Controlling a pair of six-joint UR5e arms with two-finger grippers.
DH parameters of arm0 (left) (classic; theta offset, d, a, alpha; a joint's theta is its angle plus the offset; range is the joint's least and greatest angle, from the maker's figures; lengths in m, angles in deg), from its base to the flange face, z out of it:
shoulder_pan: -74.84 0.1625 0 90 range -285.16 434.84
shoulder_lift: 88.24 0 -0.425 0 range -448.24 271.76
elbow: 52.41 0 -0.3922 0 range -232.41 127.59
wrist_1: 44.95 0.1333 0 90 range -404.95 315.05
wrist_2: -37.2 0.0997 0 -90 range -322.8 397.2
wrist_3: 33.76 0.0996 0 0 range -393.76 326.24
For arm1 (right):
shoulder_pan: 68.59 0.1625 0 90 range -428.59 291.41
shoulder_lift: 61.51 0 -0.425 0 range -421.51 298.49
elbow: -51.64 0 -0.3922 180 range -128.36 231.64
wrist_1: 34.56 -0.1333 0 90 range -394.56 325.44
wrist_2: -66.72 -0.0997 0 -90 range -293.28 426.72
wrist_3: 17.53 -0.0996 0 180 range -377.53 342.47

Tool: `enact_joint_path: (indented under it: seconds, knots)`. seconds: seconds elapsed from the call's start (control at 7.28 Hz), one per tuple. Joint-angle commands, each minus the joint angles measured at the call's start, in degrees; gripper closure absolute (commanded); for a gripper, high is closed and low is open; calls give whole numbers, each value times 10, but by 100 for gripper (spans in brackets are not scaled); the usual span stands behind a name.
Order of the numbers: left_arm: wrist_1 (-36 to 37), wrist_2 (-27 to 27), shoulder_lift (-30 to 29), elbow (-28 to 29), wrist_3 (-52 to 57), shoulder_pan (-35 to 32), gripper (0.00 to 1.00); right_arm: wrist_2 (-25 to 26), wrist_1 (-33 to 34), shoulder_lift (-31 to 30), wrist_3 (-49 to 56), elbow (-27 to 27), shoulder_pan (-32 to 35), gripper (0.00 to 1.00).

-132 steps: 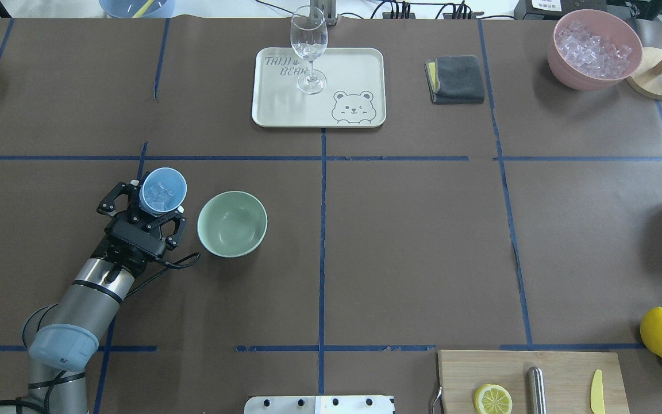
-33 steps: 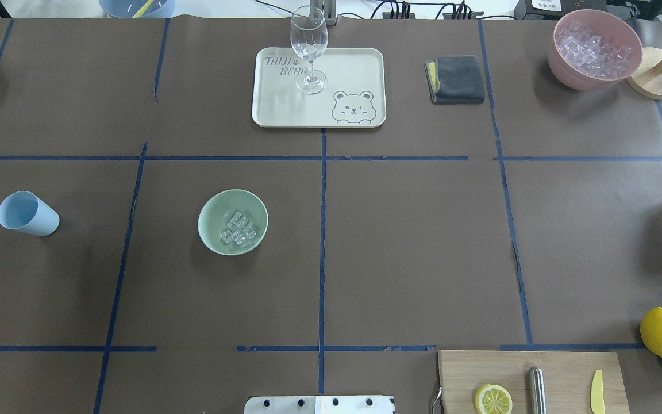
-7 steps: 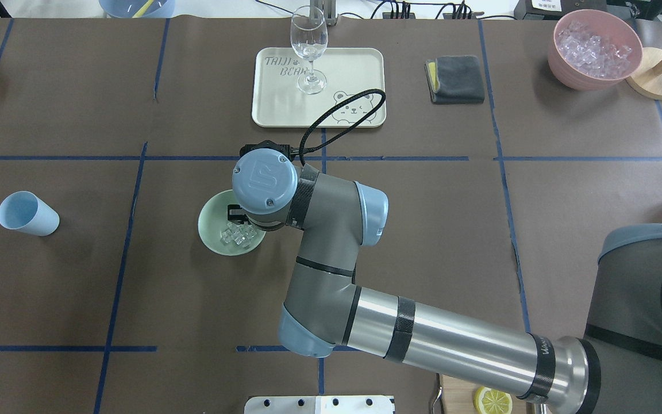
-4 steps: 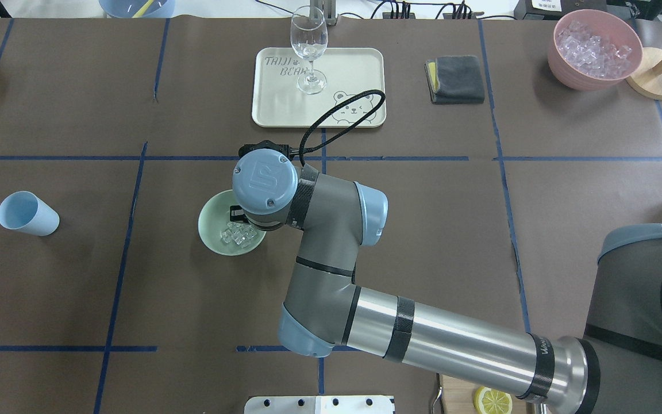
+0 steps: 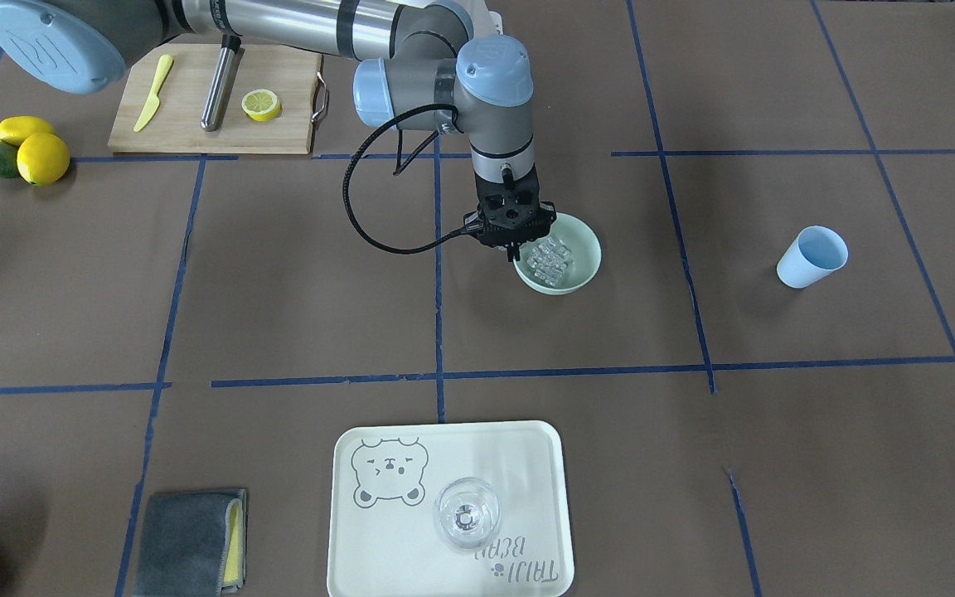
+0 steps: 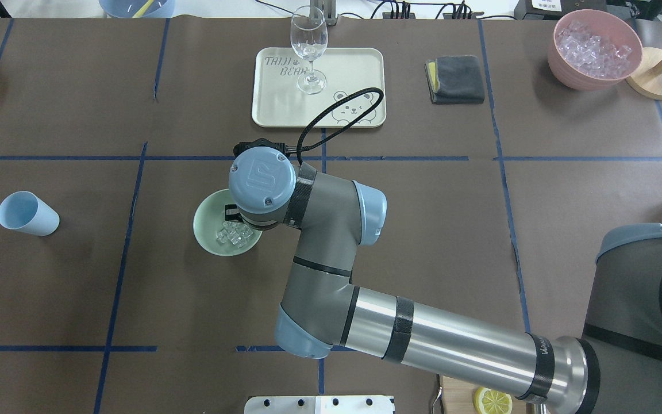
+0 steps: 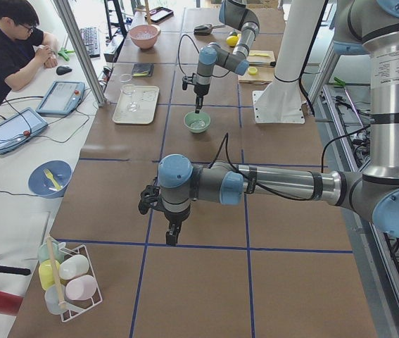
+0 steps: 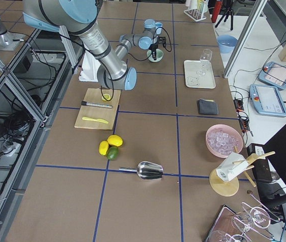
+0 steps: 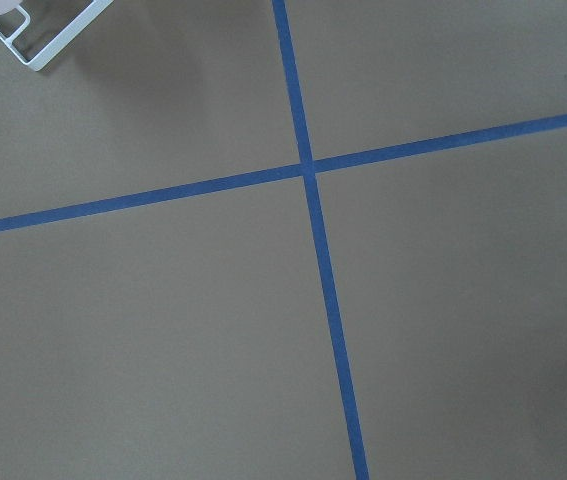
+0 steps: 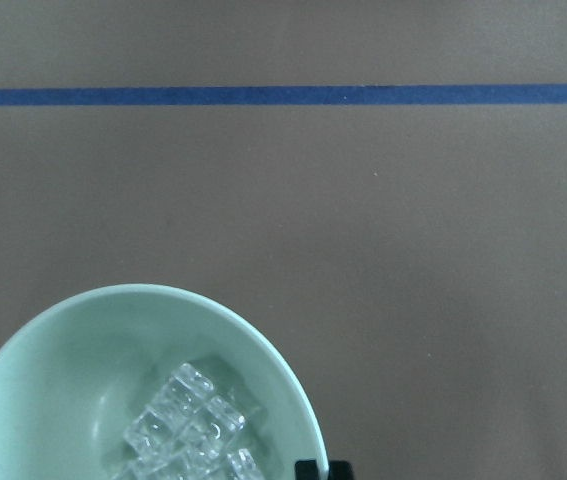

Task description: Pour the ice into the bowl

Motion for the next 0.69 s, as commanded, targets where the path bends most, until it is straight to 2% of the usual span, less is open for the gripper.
enact_joint_path:
  seconds: [0.0, 0.14, 0.27, 0.55]
  knots:
    - [0, 0, 0, 2, 0, 0, 0, -36, 0, -8, 1, 64, 20, 100]
    - [0, 0, 1, 3, 0, 0, 0, -78, 0, -39, 5, 110, 48, 100]
    - [-3, 0, 1, 7, 3, 0, 0, -125, -2, -98, 16, 169, 83, 100]
    - [-2, -3, 3, 6, 48, -1, 0, -219, -3, -210, 99, 267, 169, 100]
